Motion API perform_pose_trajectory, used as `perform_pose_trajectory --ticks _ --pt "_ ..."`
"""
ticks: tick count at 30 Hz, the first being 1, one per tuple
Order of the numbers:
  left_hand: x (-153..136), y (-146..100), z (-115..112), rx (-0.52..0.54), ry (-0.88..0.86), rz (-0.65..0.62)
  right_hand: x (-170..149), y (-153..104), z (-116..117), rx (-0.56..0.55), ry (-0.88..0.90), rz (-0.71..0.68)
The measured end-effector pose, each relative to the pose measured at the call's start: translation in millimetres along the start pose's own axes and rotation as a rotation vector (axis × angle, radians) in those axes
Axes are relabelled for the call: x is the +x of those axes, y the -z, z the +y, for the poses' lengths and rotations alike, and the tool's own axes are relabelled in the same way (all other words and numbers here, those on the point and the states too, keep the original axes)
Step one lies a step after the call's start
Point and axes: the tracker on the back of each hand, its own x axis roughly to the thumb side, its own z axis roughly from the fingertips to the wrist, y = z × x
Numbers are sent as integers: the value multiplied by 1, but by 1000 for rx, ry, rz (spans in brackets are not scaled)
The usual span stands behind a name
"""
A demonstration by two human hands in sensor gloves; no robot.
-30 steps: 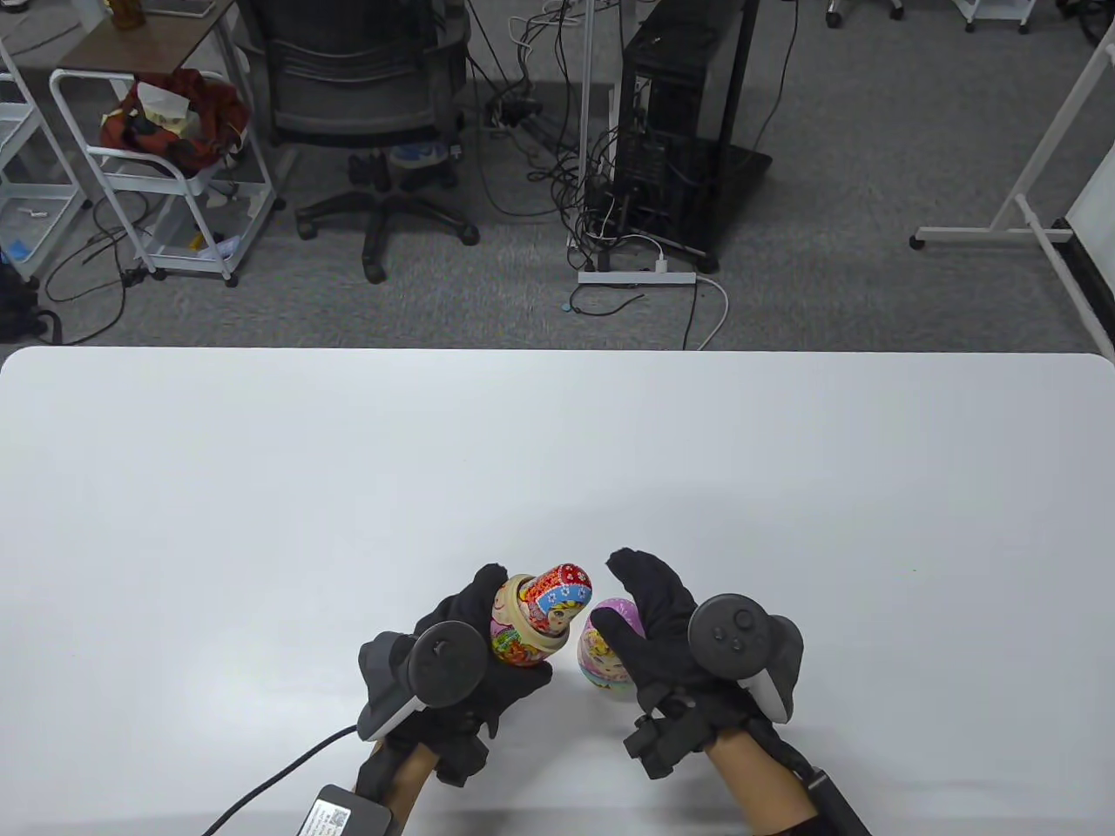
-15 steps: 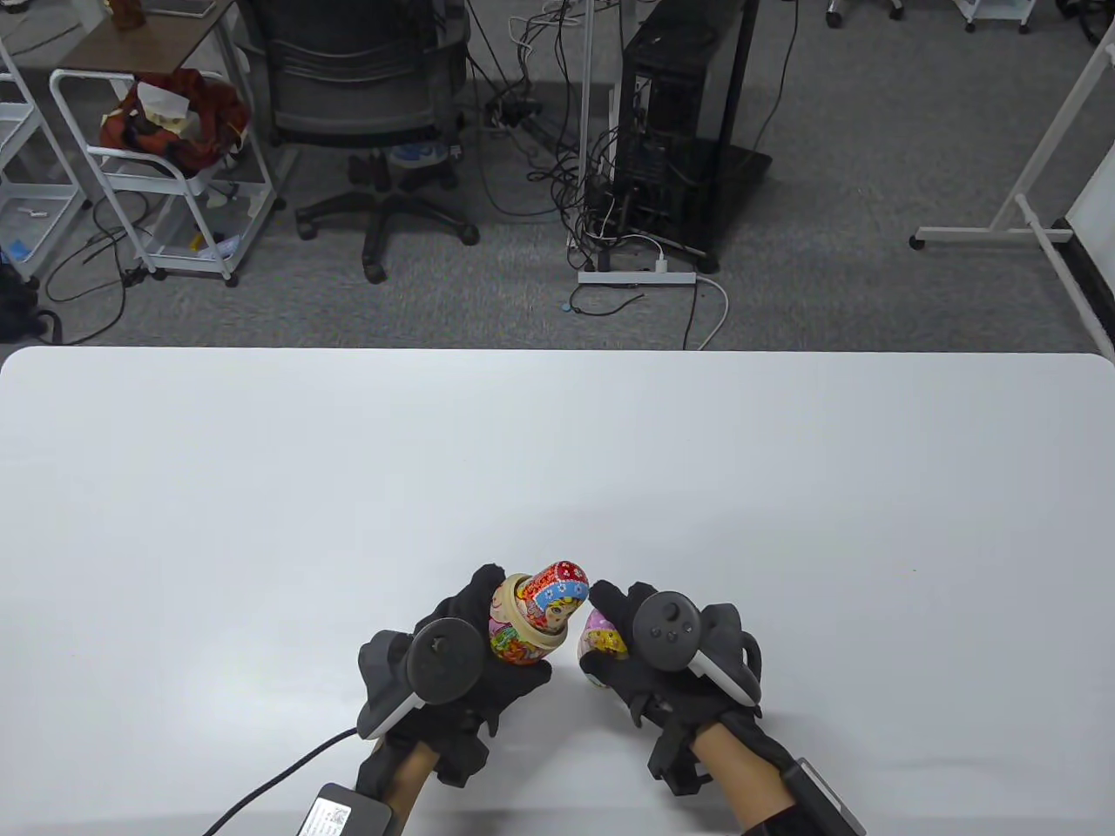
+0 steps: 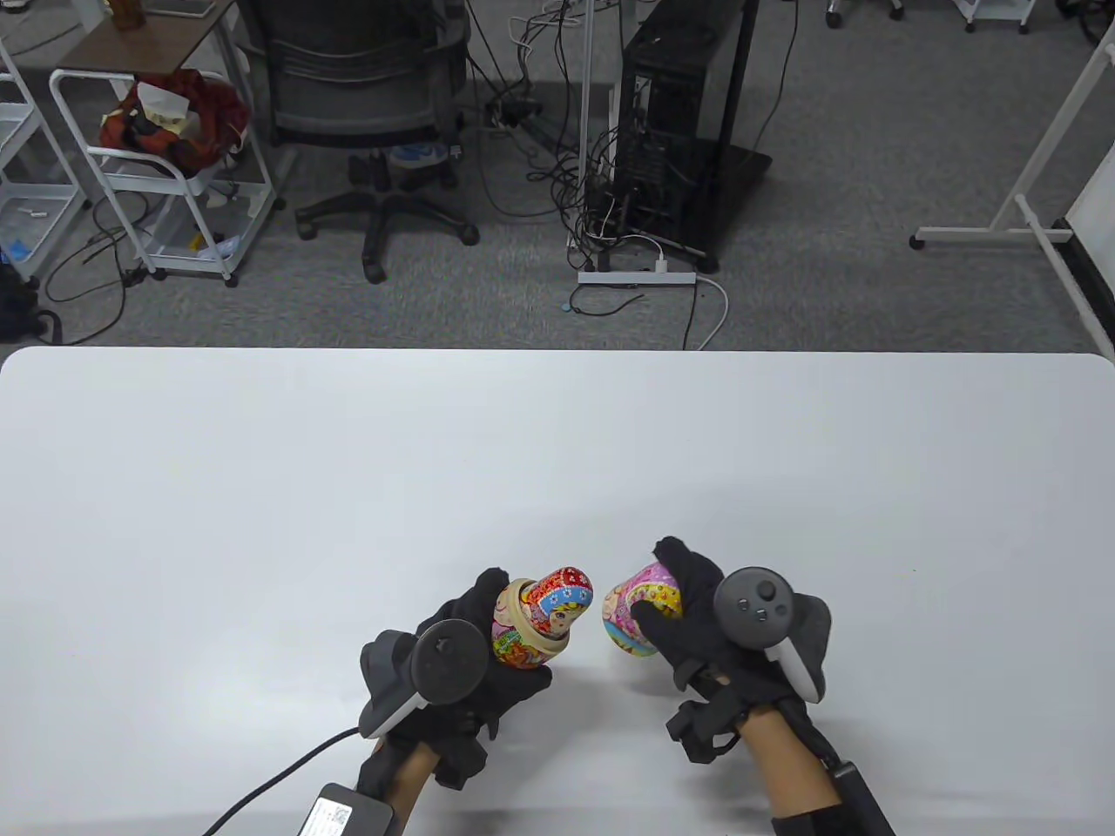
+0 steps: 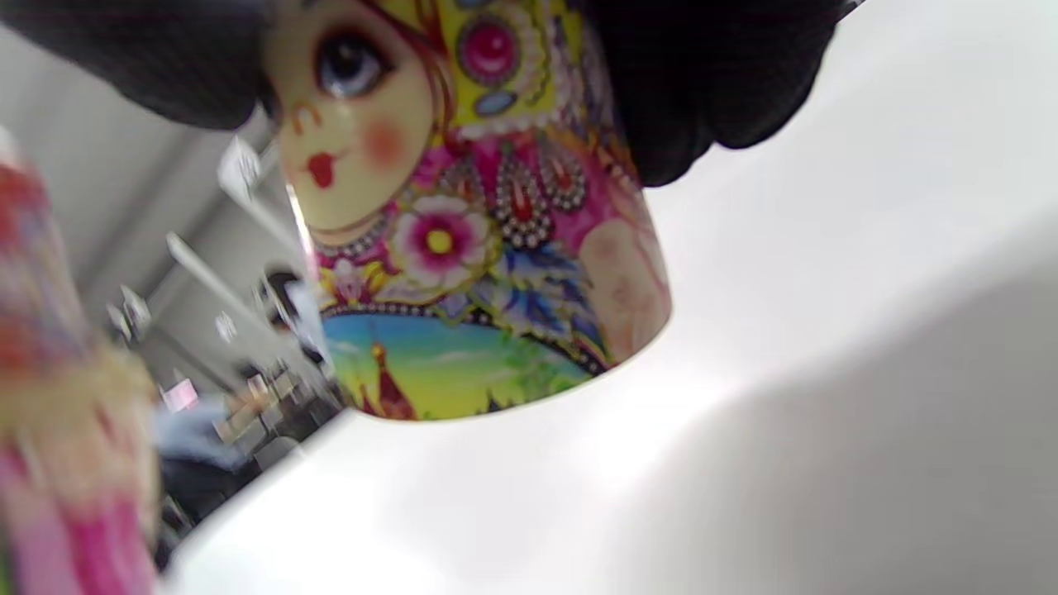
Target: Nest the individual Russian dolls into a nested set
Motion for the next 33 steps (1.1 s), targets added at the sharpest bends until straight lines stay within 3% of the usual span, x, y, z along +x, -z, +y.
perform_pose_trajectory --ticks 2,7,12,20,33 --pt "1 0 0 -3 1 -6 0 -1 -15 -54 154 -17" --pt "3 0 -2 -18 7 -17 9 -8 -33 -111 255 -103" --pt "8 0 -3 -33 17 -50 26 -12 -20 5 389 -300" --pt "17 -2 -4 -48 40 -99 42 -17 11 125 260 -362" --pt "20 -2 -6 -56 52 -125 45 -19 19 159 218 -375"
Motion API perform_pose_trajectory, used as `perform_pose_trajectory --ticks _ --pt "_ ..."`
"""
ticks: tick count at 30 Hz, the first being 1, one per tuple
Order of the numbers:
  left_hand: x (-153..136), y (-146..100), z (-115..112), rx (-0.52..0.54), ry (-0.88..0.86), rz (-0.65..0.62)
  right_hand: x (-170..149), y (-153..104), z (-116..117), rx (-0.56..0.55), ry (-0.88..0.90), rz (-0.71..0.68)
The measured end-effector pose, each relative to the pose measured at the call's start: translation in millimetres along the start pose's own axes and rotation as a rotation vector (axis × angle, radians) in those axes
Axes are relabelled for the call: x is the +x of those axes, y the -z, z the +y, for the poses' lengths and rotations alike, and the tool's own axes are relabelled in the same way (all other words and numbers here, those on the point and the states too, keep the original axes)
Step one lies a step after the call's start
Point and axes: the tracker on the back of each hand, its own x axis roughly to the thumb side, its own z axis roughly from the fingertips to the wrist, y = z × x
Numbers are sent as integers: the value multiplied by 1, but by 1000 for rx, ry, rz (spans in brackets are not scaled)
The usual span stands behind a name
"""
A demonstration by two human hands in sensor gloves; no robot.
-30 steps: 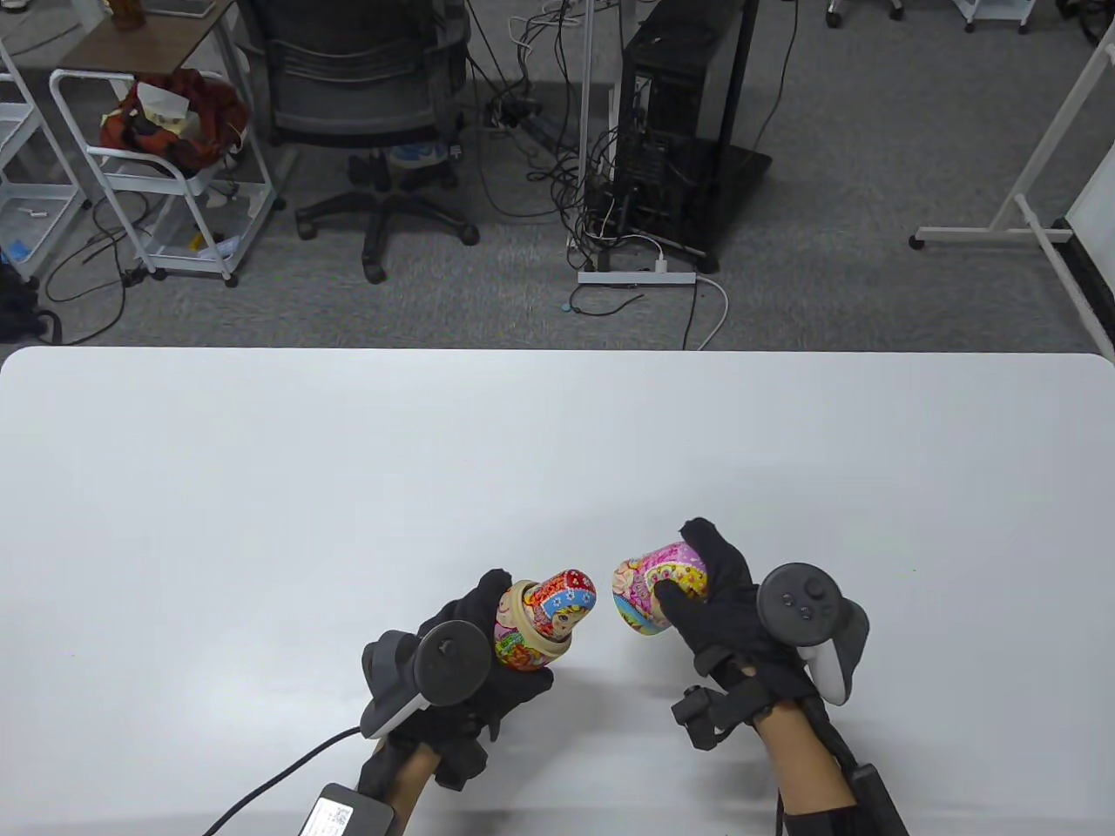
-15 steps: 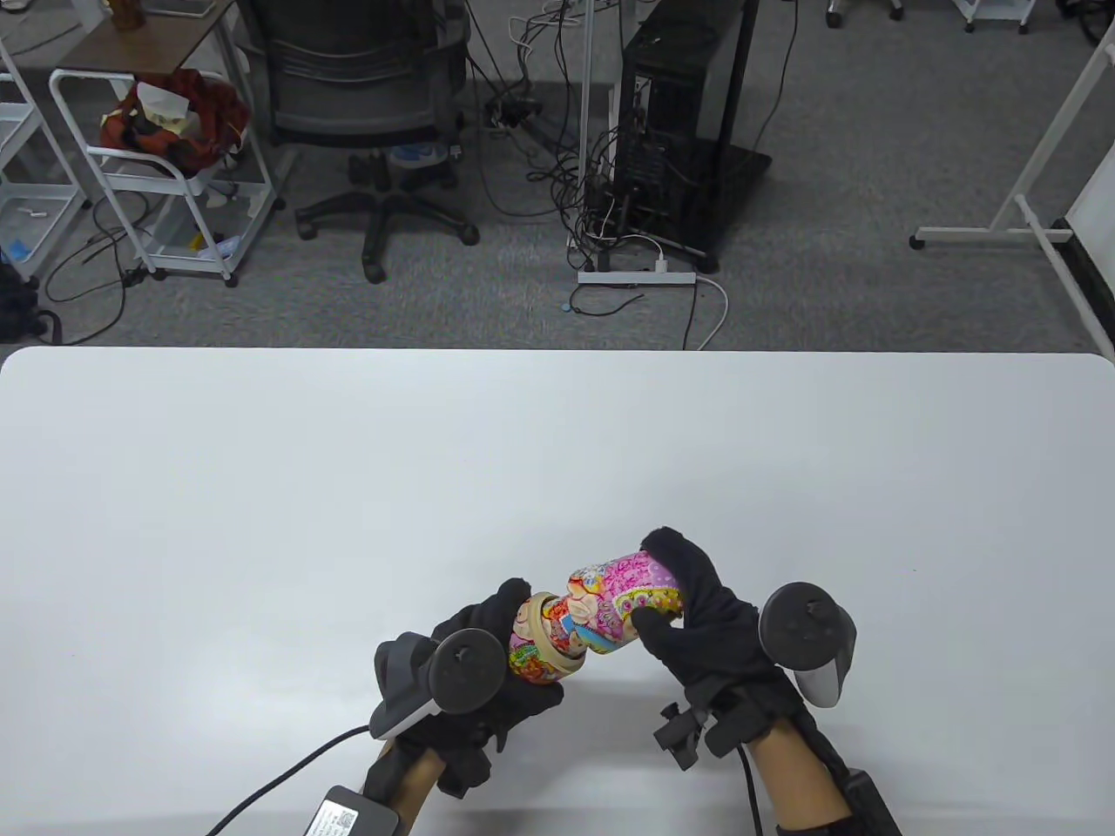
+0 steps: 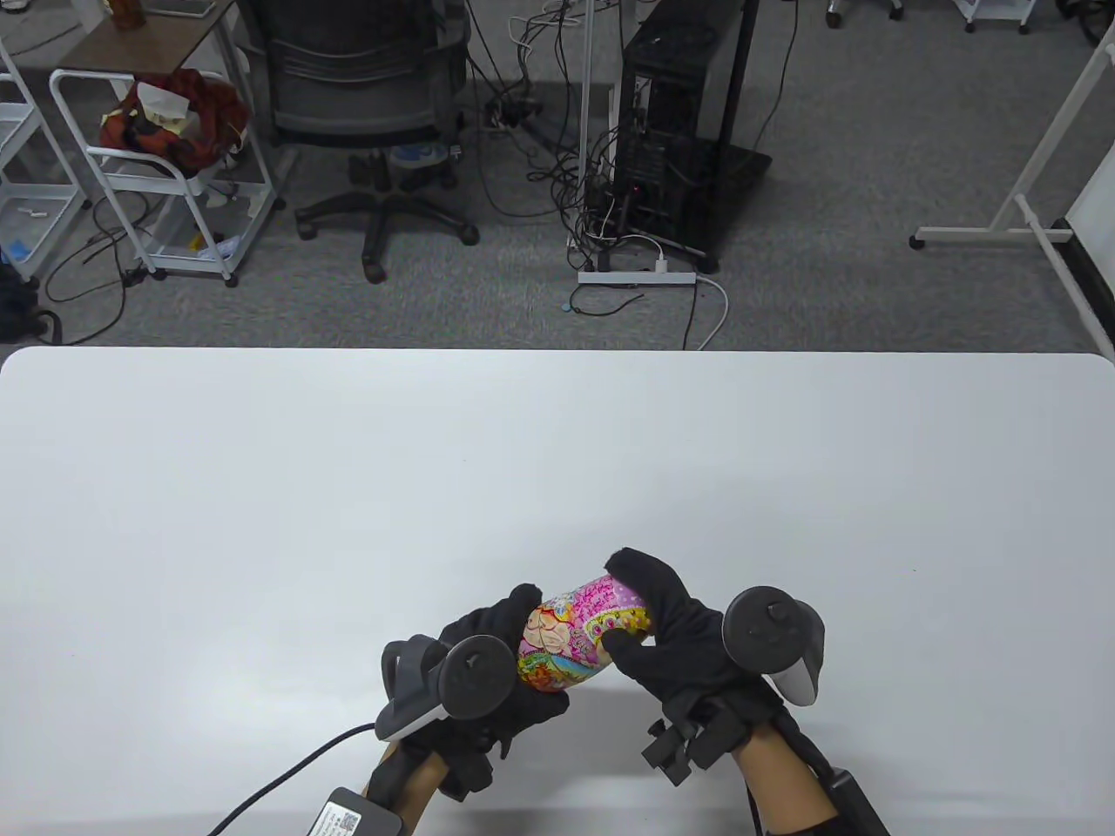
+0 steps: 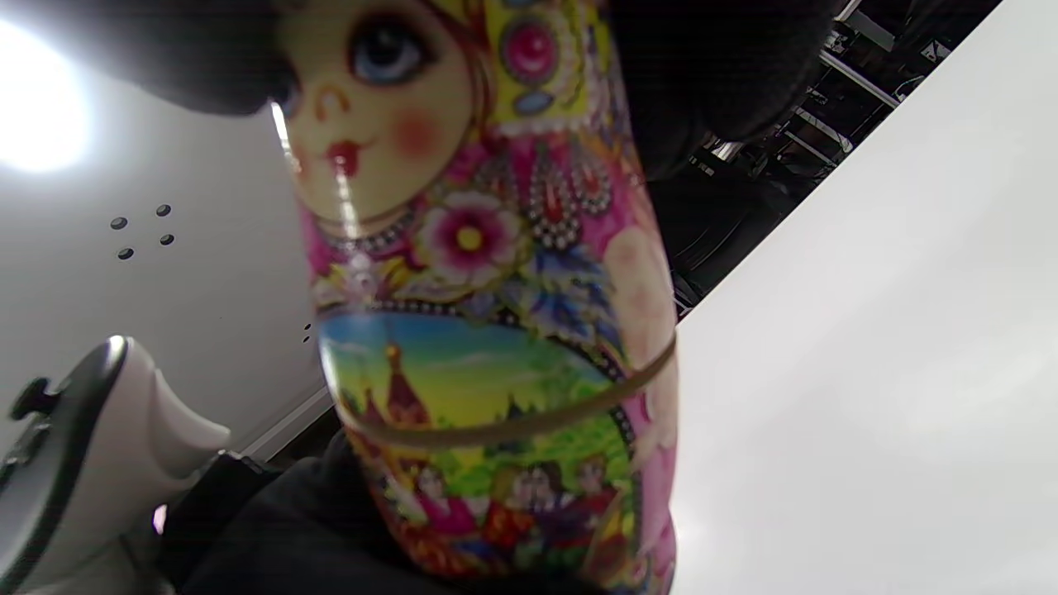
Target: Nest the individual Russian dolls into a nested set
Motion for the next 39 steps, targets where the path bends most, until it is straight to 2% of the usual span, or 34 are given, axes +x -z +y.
perform_pose_trajectory --ticks 10,14,21,24,26,28,33,36,39 --pt "4 -1 0 -12 -44 3 0 0 2 -67 -38 56" --pt "8 0 1 -4 -43 20 9 -2 7 -166 -143 87" --pt "19 -2 3 -10 -94 75 20 -8 12 -311 -203 141" --pt "13 0 5 1 -67 76 19 -8 18 -295 -173 131" --pt "3 3 6 25 -71 108 18 4 24 -236 -127 118" --pt "-6 6 4 -6 -155 140 24 18 24 -205 -183 113" --pt "-32 16 0 -109 -181 195 40 60 24 -157 -285 163" --pt "-47 12 -2 -71 -156 224 33 85 26 -150 -411 229" --pt "-55 12 -4 -65 -47 217 19 103 36 -119 -512 300"
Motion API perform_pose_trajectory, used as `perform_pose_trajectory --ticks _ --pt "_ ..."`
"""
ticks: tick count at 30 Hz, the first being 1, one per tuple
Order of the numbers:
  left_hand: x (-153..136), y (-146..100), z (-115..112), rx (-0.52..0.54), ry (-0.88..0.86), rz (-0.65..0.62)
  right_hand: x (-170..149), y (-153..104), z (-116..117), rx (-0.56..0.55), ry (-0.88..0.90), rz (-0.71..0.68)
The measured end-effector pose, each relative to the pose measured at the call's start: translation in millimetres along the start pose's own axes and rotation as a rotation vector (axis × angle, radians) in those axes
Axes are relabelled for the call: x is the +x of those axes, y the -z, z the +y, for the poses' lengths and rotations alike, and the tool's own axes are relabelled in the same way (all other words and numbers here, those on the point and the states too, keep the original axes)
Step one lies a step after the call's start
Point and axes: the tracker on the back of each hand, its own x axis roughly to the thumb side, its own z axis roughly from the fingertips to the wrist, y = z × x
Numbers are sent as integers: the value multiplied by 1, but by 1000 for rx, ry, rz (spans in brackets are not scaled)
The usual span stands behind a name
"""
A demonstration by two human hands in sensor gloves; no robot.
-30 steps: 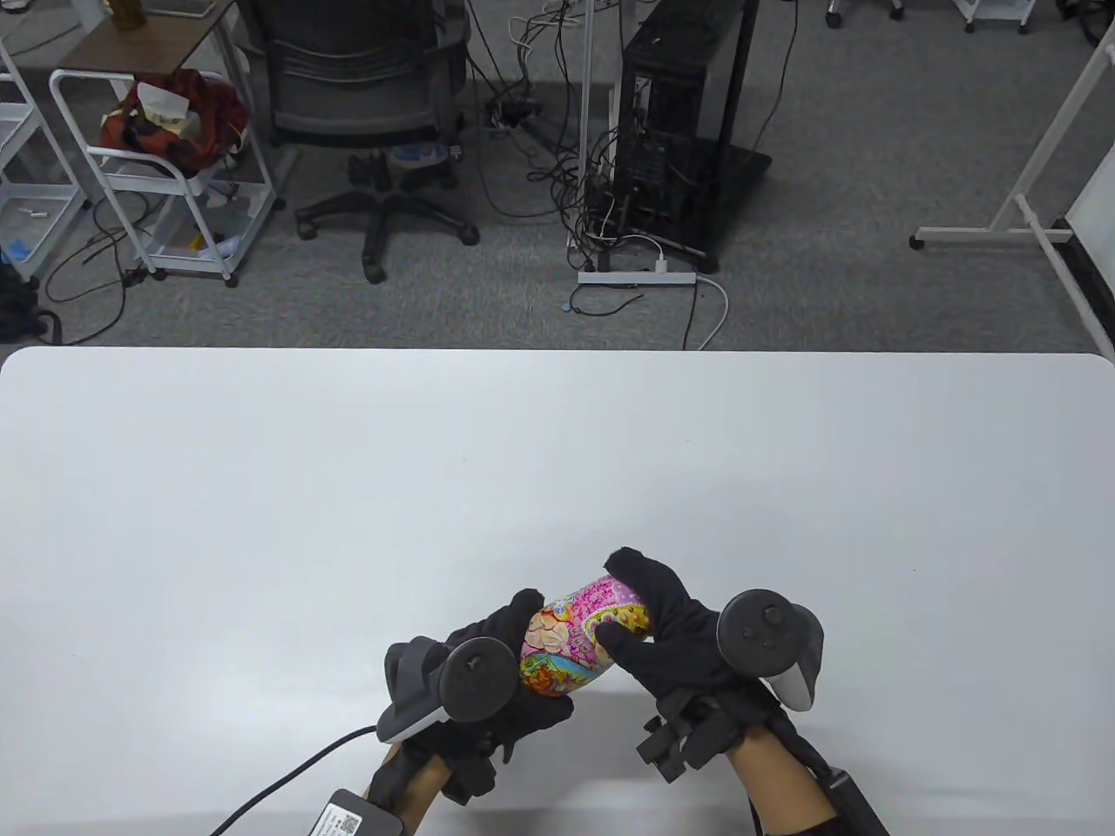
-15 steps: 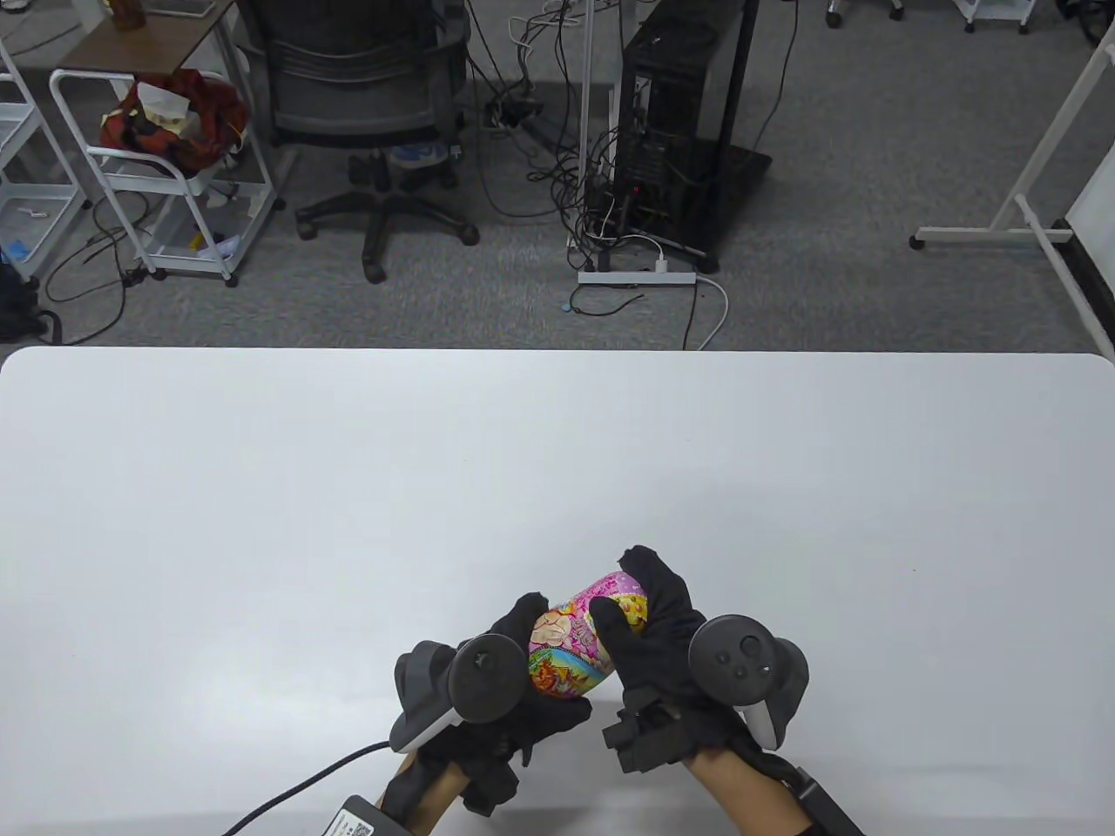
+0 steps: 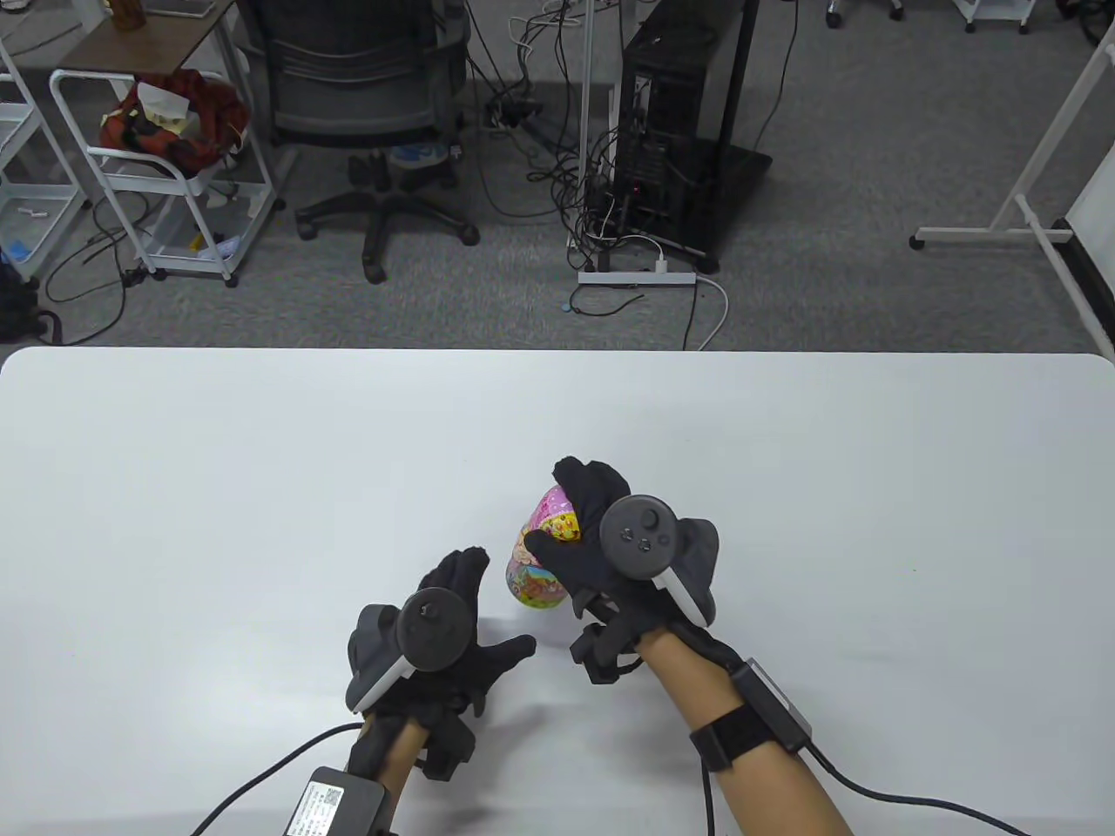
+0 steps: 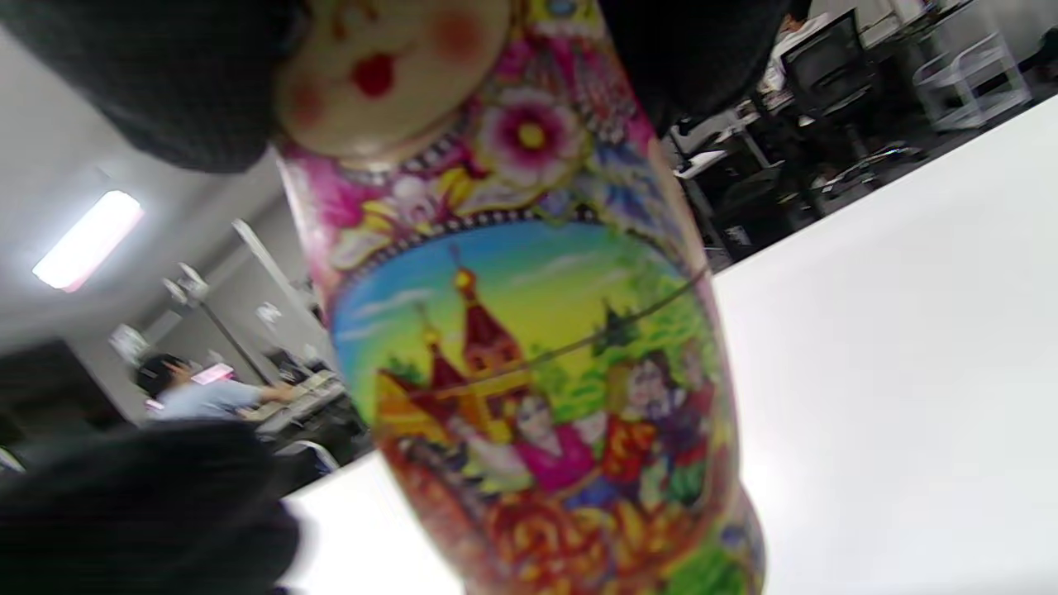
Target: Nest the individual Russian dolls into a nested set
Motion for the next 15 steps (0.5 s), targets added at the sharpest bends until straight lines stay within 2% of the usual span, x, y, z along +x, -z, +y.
perform_pose_trajectory --ticks 2,4,8,15 --pt "0 1 2 -6 70 20 -2 12 17 -19 -151 8" --pt "3 0 5 33 96 12 -5 18 26 -25 -219 28" --pt "6 -3 6 28 116 0 -13 25 35 3 -252 94" --pt "9 -2 3 -6 80 -17 -16 23 35 -1 -268 110"
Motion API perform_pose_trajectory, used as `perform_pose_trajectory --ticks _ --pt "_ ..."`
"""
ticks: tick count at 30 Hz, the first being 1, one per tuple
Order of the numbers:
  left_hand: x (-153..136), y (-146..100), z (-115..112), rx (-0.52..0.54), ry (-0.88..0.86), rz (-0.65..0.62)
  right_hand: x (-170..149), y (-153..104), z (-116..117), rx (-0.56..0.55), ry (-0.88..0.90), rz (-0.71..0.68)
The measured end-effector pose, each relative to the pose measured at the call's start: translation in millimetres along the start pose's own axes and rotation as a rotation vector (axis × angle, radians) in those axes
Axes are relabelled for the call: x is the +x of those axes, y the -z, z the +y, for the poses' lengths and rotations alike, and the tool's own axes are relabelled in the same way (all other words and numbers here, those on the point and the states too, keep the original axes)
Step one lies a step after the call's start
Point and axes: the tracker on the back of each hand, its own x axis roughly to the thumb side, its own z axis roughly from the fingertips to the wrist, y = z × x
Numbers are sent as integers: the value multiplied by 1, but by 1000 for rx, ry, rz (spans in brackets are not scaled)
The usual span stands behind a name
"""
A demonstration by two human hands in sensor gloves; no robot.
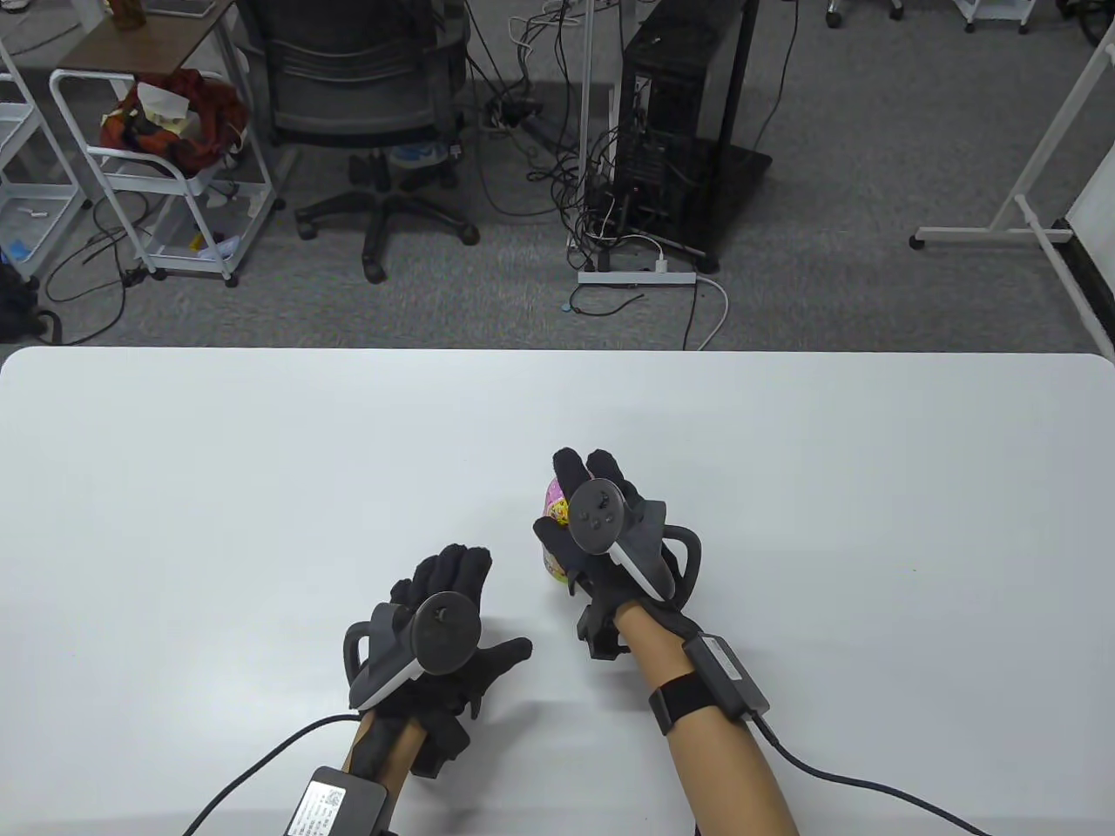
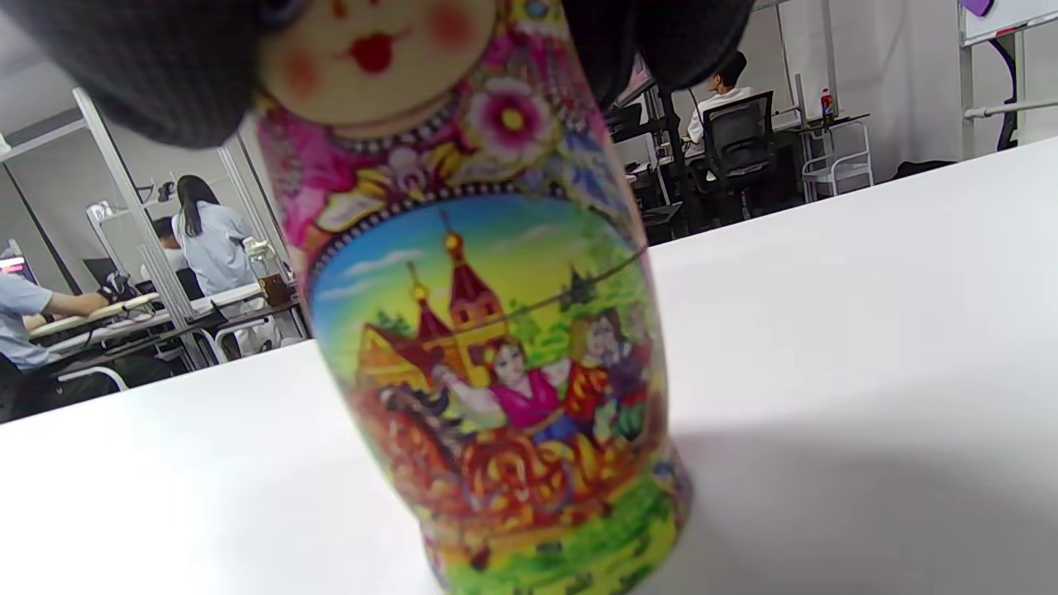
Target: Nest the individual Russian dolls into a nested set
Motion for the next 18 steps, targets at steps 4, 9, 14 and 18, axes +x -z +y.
perform_pose_trajectory --ticks 4,9,14,18 --pt "0 -2 0 11 -14 -9 -2 -5 -13 -25 18 -18" --pt "6 -5 6 39 -30 -34 -20 -34 -44 -120 85 -128" --pt "17 -10 4 60 35 -63 -45 -76 -54 -201 21 -244" --pt "25 -9 -3 52 161 -53 -63 -103 -39 -215 -194 -287"
